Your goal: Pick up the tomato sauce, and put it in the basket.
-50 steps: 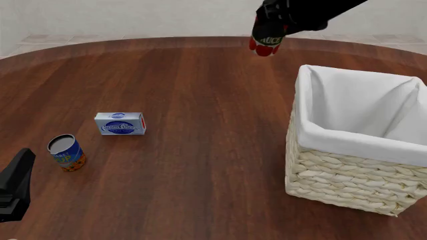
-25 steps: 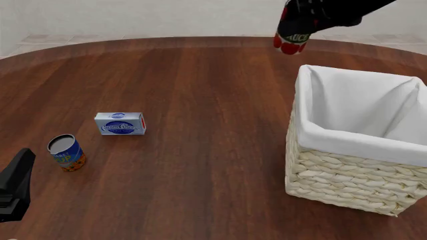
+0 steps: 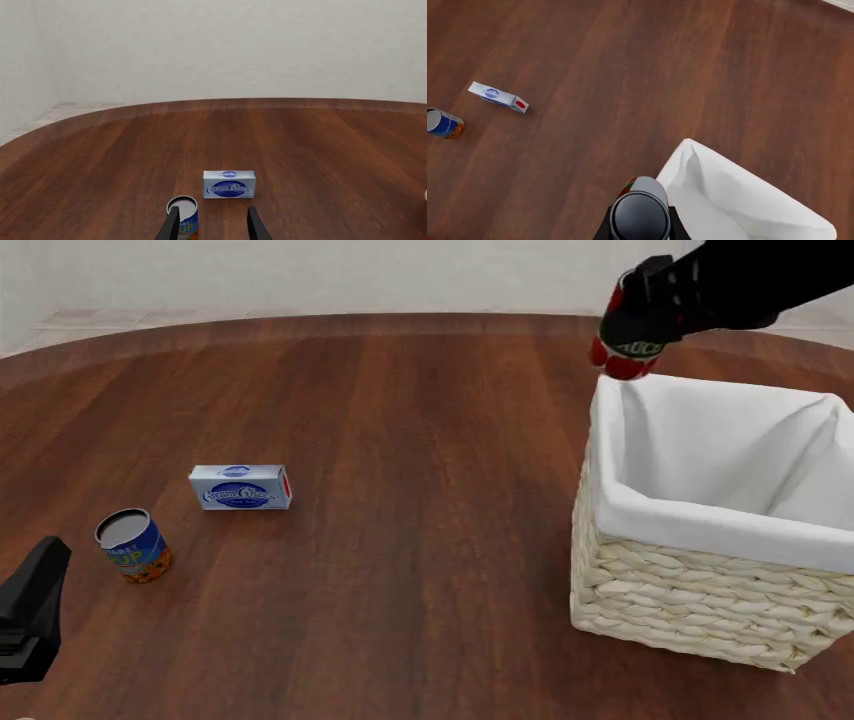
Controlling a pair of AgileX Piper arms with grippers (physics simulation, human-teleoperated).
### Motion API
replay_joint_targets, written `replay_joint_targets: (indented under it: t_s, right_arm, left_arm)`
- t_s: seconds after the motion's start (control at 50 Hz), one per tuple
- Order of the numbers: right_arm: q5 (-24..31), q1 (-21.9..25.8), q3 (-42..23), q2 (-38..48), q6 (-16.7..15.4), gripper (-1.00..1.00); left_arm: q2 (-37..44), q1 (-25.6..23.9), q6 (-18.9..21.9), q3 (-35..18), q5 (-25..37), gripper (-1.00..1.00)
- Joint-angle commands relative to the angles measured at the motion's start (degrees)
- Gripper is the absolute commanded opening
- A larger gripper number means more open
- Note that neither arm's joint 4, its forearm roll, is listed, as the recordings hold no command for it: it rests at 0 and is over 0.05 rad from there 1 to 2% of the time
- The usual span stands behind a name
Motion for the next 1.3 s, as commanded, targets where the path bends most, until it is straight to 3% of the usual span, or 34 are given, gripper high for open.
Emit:
replay_joint_targets:
  t_s: [0.02,0.66,1.1,1.3]
  right_arm:
    - [0.27,-2.49,2.71,-2.77,0.62,-1.0]
    - [-1.25,-7.64,8.63,-7.53,1.48,-1.0]
    - [-6.63,-10.17,13.23,-7.49,3.7,-1.0]
    - [-7.52,-12.91,14.38,-7.46,2.94,-1.0]
  left_arm:
    - [0.0,0.01,-0.01,0.0,0.0,1.0]
    - [-0.01,0.0,0.0,0.0,0.0,1.0]
    - [-0.02,0.0,0.0,0.0,0.0,1.0]
    - [-0.01,0.0,0.0,0.0,0.0,1.0]
